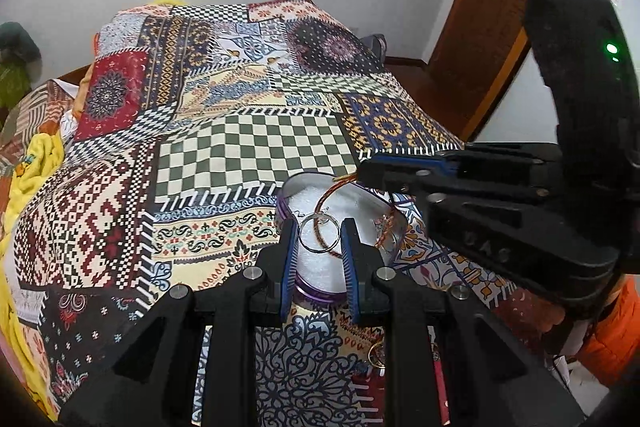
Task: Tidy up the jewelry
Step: 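Lower the ring and bangle into the heart tin and open both tools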
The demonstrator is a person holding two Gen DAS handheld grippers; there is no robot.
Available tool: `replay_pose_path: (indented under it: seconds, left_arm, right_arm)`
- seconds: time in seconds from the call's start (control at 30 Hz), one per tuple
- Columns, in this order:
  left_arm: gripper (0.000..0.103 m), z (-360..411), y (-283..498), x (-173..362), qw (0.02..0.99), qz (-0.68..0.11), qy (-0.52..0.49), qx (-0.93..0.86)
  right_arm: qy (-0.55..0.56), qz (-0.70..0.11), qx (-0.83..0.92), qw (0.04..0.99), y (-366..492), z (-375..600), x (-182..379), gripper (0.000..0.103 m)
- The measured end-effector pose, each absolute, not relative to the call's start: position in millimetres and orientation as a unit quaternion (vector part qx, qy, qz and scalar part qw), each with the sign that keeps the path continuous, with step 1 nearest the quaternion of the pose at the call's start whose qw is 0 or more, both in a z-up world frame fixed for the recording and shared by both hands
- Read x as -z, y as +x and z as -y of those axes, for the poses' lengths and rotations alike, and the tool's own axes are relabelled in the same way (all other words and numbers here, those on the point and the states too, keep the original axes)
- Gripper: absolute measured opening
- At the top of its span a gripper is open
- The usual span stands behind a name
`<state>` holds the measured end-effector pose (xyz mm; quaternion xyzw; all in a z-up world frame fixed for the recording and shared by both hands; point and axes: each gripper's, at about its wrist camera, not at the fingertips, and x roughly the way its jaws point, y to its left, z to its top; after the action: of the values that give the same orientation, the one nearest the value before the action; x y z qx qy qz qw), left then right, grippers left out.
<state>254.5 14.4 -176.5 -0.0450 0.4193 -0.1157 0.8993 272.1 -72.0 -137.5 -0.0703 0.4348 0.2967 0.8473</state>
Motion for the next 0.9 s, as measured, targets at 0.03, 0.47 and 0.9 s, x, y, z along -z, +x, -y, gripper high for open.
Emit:
replay_pose_path:
  seconds: [0.03, 0.47, 0.9]
  left_arm:
    - [0.02, -13.0, 256.1, 178.2, 0.898, -0.421, -0.042, 0.117]
    - [0.02, -1.9, 269.9, 193.2, 0.887, -0.444, -0.024, 0.125]
    - [0.021, 0.0, 267.0, 191.1, 0.887, -0.444, -0.011, 0.123]
  right_arm:
    - [-0.071, -0.44, -0.298, 0.844, 273.9, 71.7, 140.7, 0.006]
    - [-0.074, -0.475, -0.311, 0.82, 284.1, 76.4, 154.7, 0.006]
    - [-0.084, -0.478, -0.314, 0.816, 278.5, 79.6, 151.5, 0.022]
